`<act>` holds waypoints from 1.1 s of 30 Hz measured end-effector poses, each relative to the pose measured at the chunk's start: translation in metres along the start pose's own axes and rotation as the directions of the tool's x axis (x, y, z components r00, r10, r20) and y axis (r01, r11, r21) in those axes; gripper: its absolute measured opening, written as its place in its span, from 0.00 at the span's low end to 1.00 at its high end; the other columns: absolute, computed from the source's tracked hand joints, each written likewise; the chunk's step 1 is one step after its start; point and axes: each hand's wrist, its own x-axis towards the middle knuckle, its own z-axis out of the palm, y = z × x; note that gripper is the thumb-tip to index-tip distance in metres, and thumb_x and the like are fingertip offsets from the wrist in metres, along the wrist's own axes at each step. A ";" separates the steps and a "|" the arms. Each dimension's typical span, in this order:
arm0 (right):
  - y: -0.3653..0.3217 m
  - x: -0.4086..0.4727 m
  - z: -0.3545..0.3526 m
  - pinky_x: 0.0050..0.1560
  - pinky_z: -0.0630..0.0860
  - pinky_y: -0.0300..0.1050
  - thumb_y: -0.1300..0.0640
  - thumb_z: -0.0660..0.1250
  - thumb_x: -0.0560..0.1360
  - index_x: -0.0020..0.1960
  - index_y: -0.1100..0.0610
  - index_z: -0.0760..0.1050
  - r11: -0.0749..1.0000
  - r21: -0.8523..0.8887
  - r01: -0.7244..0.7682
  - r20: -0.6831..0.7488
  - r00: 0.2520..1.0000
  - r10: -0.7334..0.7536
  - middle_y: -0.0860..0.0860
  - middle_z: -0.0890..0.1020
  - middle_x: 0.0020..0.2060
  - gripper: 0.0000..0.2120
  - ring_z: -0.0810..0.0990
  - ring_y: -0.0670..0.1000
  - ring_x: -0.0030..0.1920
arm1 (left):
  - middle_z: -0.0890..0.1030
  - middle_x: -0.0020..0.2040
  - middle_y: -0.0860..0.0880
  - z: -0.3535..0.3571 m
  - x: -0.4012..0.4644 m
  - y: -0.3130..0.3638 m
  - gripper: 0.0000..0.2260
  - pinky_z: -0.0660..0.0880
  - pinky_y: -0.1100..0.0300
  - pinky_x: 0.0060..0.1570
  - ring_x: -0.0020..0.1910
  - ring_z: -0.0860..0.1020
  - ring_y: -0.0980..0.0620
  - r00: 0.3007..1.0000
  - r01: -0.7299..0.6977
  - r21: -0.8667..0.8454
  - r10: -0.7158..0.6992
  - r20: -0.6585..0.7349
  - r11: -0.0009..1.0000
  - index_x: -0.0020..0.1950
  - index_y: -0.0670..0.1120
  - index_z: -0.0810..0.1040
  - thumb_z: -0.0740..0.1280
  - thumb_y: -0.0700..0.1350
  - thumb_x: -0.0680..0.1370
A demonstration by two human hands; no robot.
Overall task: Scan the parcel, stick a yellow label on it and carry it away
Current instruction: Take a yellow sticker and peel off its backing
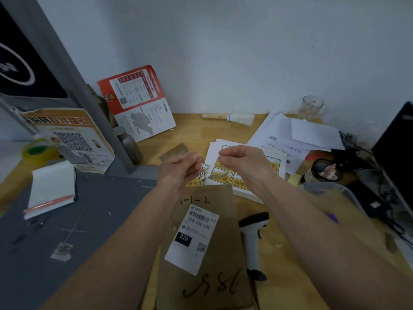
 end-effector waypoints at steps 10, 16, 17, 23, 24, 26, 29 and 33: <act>0.053 0.012 -0.034 0.57 0.79 0.52 0.71 0.68 0.72 0.45 0.59 0.78 0.983 -0.116 -0.145 -0.144 0.981 0.128 0.56 0.81 0.49 0.08 0.78 0.53 0.46 | 0.83 0.47 0.43 -0.011 -0.014 -0.025 0.07 0.79 0.58 0.50 0.43 0.80 0.49 0.982 -0.058 0.241 0.099 -0.159 0.969 0.44 0.44 0.81 0.70 0.32 0.73; 0.084 0.059 -0.020 0.60 0.76 0.51 0.70 0.68 0.73 0.52 0.66 0.79 0.930 -0.297 -0.216 -0.163 0.971 0.173 0.59 0.80 0.56 0.09 0.77 0.55 0.52 | 0.80 0.42 0.51 -0.017 0.024 -0.027 0.11 0.76 0.58 0.51 0.43 0.77 0.52 0.986 -0.089 0.543 0.152 -0.072 0.835 0.48 0.47 0.81 0.68 0.33 0.73; 0.089 0.069 -0.015 0.59 0.76 0.50 0.70 0.68 0.73 0.53 0.66 0.79 0.915 -0.344 -0.211 -0.146 0.975 0.170 0.60 0.80 0.55 0.09 0.76 0.54 0.52 | 0.80 0.42 0.52 -0.018 0.033 -0.028 0.11 0.76 0.58 0.52 0.43 0.77 0.52 0.988 -0.089 0.577 0.147 -0.054 0.812 0.49 0.48 0.81 0.68 0.33 0.74; 0.122 0.134 0.014 0.64 0.71 0.51 0.58 0.73 0.71 0.62 0.59 0.77 0.689 -0.710 -0.146 -0.047 0.986 0.160 0.57 0.75 0.65 0.19 0.72 0.57 0.66 | 0.81 0.45 0.51 -0.027 0.077 -0.027 0.10 0.78 0.61 0.48 0.43 0.78 0.53 1.000 -0.016 0.609 0.006 0.019 0.793 0.55 0.45 0.80 0.68 0.37 0.76; 0.127 0.143 0.017 0.65 0.69 0.52 0.55 0.73 0.70 0.63 0.57 0.76 0.633 -0.763 -0.129 -0.038 0.987 0.156 0.56 0.73 0.68 0.22 0.70 0.57 0.68 | 0.81 0.45 0.49 -0.029 0.084 -0.027 0.09 0.79 0.59 0.49 0.43 0.79 0.52 0.999 -0.003 0.609 -0.019 0.030 0.793 0.55 0.45 0.80 0.68 0.38 0.75; 0.134 0.156 0.022 0.66 0.65 0.52 0.50 0.74 0.69 0.67 0.55 0.72 0.507 -0.857 -0.093 -0.020 0.989 0.146 0.57 0.69 0.69 0.29 0.65 0.59 0.69 | 0.82 0.45 0.48 -0.032 0.094 -0.028 0.09 0.80 0.56 0.51 0.43 0.79 0.50 0.996 0.025 0.618 -0.070 0.049 0.786 0.55 0.44 0.80 0.69 0.39 0.75; 0.138 0.162 0.028 0.67 0.63 0.52 0.48 0.75 0.67 0.70 0.57 0.67 0.368 -0.929 -0.051 -0.010 0.994 0.111 0.58 0.67 0.68 0.35 0.62 0.60 0.69 | 0.82 0.46 0.48 -0.037 0.107 -0.031 0.09 0.79 0.56 0.51 0.43 0.80 0.51 0.988 0.074 0.632 -0.141 0.057 0.772 0.55 0.44 0.80 0.68 0.40 0.75; 0.139 0.167 0.028 0.56 0.71 0.51 0.51 0.78 0.65 0.59 0.60 0.71 0.389 -0.917 -0.084 -0.028 0.989 0.148 0.56 0.75 0.57 0.28 0.71 0.58 0.59 | 0.81 0.46 0.48 -0.039 0.114 -0.031 0.09 0.79 0.58 0.50 0.43 0.79 0.52 0.982 0.100 0.645 -0.178 0.056 0.757 0.55 0.44 0.80 0.68 0.41 0.76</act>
